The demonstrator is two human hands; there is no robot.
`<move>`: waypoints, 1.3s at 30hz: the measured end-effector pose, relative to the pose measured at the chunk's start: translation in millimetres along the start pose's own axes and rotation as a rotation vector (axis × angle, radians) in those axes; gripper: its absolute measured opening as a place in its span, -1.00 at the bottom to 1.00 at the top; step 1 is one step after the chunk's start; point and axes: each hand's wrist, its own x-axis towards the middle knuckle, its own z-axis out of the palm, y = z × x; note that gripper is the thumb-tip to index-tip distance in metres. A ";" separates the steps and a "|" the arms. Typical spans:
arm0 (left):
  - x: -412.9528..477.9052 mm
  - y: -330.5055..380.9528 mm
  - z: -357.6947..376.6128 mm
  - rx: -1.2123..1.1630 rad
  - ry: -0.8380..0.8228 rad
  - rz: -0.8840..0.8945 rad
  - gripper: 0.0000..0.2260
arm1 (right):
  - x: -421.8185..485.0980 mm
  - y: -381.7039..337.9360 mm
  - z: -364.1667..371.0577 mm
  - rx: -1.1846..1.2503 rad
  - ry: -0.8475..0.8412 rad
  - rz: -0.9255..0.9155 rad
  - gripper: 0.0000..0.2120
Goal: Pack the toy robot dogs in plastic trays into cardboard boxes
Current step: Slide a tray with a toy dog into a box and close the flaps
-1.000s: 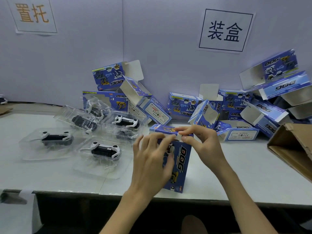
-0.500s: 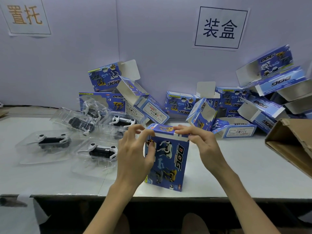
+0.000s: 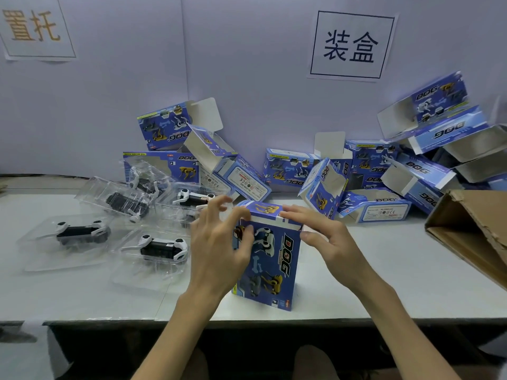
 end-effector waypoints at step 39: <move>-39.4 81.5 69.1 -0.259 0.182 -0.570 0.25 | 48.7 -46.9 26.9 -0.811 -0.010 -0.301 -0.94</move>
